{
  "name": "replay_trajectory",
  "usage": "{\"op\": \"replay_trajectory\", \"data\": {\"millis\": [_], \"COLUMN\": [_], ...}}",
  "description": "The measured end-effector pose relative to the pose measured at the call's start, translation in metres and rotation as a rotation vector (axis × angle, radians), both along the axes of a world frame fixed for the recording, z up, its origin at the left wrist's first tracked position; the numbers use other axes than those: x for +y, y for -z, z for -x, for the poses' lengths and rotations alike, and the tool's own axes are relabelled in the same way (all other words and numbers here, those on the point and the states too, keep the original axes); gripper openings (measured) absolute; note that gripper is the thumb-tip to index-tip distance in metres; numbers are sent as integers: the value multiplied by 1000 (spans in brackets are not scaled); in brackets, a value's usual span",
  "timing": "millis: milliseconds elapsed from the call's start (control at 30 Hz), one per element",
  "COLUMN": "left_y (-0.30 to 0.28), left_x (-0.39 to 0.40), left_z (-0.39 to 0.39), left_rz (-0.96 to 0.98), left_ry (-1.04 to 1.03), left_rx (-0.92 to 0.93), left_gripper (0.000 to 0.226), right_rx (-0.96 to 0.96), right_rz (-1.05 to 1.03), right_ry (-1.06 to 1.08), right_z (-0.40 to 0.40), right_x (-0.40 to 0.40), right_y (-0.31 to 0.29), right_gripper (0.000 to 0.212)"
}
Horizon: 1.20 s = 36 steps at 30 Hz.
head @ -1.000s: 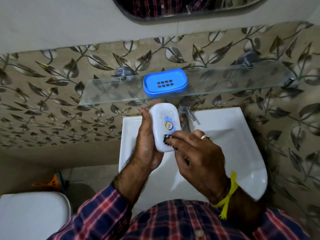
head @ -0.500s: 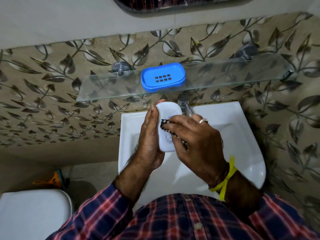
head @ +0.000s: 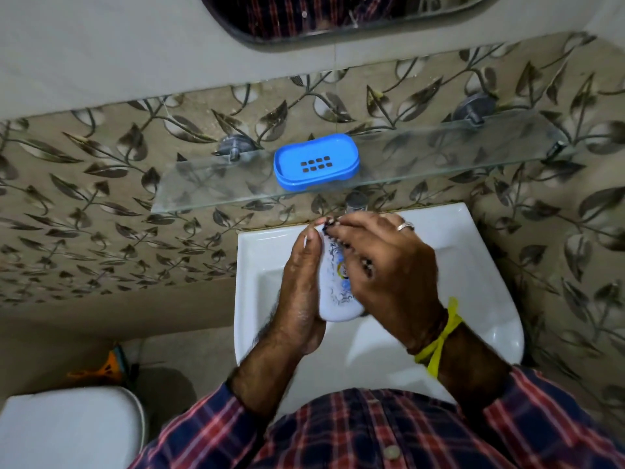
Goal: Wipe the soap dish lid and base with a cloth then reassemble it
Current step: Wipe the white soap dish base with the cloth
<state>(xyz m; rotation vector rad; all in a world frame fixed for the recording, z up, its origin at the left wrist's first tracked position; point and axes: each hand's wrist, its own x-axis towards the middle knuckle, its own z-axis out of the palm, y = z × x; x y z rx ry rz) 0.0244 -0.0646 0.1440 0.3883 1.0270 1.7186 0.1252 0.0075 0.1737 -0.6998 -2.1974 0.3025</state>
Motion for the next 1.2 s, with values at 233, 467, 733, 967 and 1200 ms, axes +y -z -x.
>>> {"op": "replay_trajectory", "data": {"millis": [233, 467, 733, 967, 1200], "left_y": [-5, -4, 2, -1, -8], "left_x": [3, 9, 10, 15, 20], "left_z": [8, 8, 11, 15, 7], "left_rz": [30, 46, 76, 51, 96], "left_ry": [-95, -94, -69, -73, -131], "left_rx": [45, 34, -31, -60, -107], "left_gripper": [54, 61, 49, 63, 75], "right_rx": [3, -39, -27, -34, -21], "right_rz": [95, 15, -14, -79, -66], "right_ry": [92, 5, -42, -156, -135], "right_z": [-6, -21, -32, -38, -45], "right_x": [11, -1, -14, -17, -17], "right_y": [2, 10, 25, 33, 38], "right_gripper": [25, 29, 26, 26, 24]}}
